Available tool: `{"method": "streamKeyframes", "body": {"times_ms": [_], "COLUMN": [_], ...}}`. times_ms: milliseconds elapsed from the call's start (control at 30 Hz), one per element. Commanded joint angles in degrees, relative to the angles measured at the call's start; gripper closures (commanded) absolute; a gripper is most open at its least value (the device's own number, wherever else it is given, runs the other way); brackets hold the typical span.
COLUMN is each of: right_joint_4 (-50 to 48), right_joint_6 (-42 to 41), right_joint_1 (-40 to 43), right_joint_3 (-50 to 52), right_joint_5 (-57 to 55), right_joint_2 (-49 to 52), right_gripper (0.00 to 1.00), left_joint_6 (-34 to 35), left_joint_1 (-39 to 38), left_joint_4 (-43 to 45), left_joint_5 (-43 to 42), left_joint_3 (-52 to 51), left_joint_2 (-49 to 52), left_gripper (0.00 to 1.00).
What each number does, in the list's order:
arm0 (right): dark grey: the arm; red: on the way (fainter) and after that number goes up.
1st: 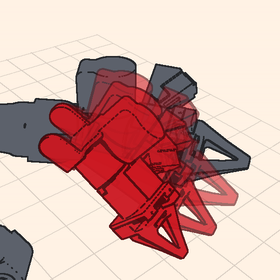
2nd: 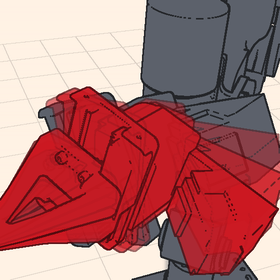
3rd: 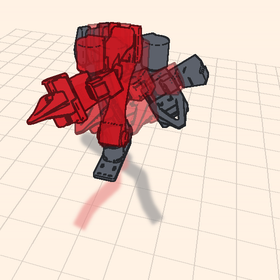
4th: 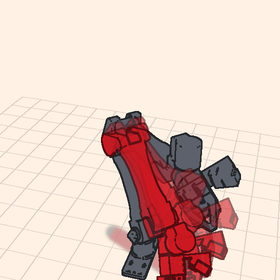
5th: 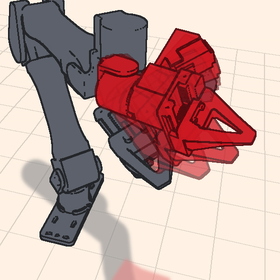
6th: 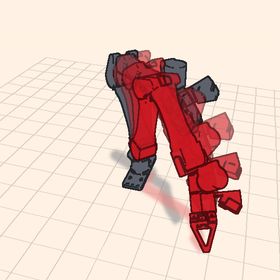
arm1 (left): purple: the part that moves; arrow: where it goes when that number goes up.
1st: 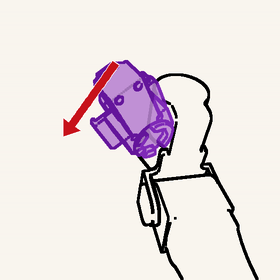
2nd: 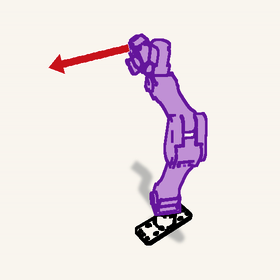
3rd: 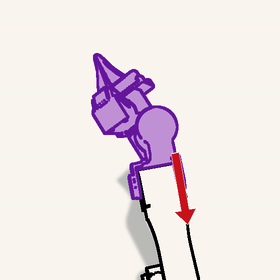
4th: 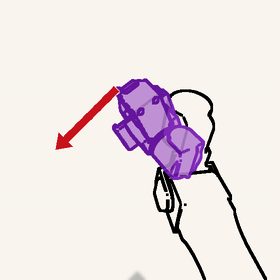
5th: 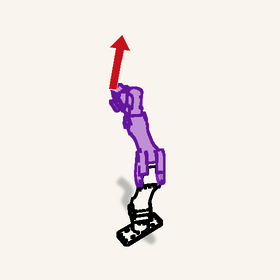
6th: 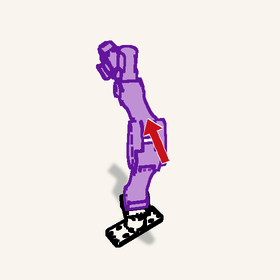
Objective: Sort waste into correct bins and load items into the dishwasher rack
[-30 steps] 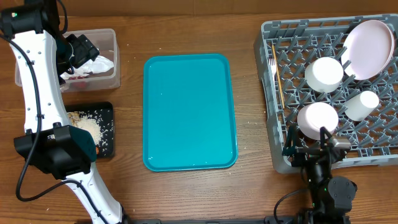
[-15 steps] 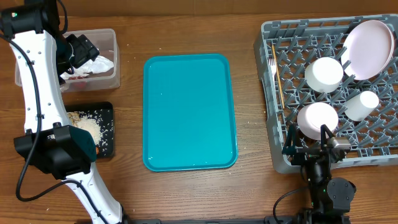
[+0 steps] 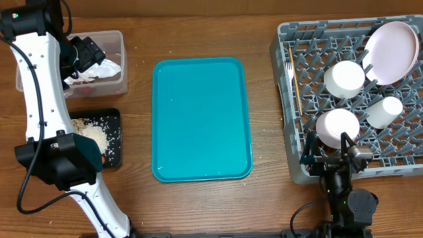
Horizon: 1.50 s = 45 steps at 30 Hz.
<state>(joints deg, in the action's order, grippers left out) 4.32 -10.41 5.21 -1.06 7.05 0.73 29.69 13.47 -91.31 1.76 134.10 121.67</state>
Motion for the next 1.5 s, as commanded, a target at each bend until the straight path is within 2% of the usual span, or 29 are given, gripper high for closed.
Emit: {"method": "streamKeyframes", "body": {"times_ms": [0, 200, 367, 500, 633, 800, 967, 1000, 1133, 1233, 1300, 1467], "right_joint_4": [-0.2, -0.2, -0.2, -0.2, -0.2, -0.2, -0.2, -0.2, -0.2, -0.2, -0.2, -0.2], "right_joint_6": [0.4, 0.4, 0.4, 0.4, 0.4, 0.4, 0.4, 0.4, 0.4, 0.4, 0.4, 0.4], "right_joint_1": [0.2, 0.2, 0.2, 0.2, 0.2, 0.2, 0.2, 0.2, 0.2, 0.2, 0.2, 0.2], "right_joint_3": [0.6, 0.6, 0.6, 0.6, 0.6, 0.6, 0.6, 0.6, 0.6, 0.6, 0.6, 0.6], "right_joint_5": [-0.6, -0.6, -0.6, -0.6, -0.6, -0.6, -0.6, -0.6, -0.6, -0.6, -0.6, -0.6], "right_joint_2": [-0.6, -0.6, -0.6, -0.6, -0.6, -0.6, -0.6, -0.6, -0.6, -0.6, -0.6, -0.6], "right_gripper": [0.00, 0.00, 0.00, 0.00, 0.00, 0.00, 0.00, 0.00, 0.00, 0.00, 0.00, 0.00], "left_joint_6": [0.1, 0.1, 0.1, -6.1, -5.2, -7.5, -15.1, -19.3, -27.7, -29.1, -29.7, -31.3], "left_joint_1": [-0.4, -2.4, -9.0, -14.7, -16.7, -17.0, -16.9, -16.9, -16.9, -16.9, -16.7, -16.7], "left_joint_4": [0.0, -0.1, 0.0, -0.7, 6.0, 18.0, 34.2, 41.6, 57.2, 69.0, 79.5, 93.1], "left_joint_5": [0.2, 0.2, 0.2, 8.4, 6.3, 5.9, 4.5, 1.2, -4.5, -4.5, -4.1, -3.3], "left_joint_3": [-0.2, -0.2, -0.2, -0.3, -5.4, -23.0, -44.6, -53.3, -71.2, -85.1, -98.3, -115.3], "left_joint_2": [0.0, -0.5, -3.0, -6.4, -11.1, -21.3, -34.2, -40.2, -52.9, -63.1, -73.8, -90.0], "left_gripper": [0.00, 0.00, 0.00, 0.00, 0.00, 0.00, 0.00, 0.00, 0.00, 0.00, 0.00, 0.00]}}
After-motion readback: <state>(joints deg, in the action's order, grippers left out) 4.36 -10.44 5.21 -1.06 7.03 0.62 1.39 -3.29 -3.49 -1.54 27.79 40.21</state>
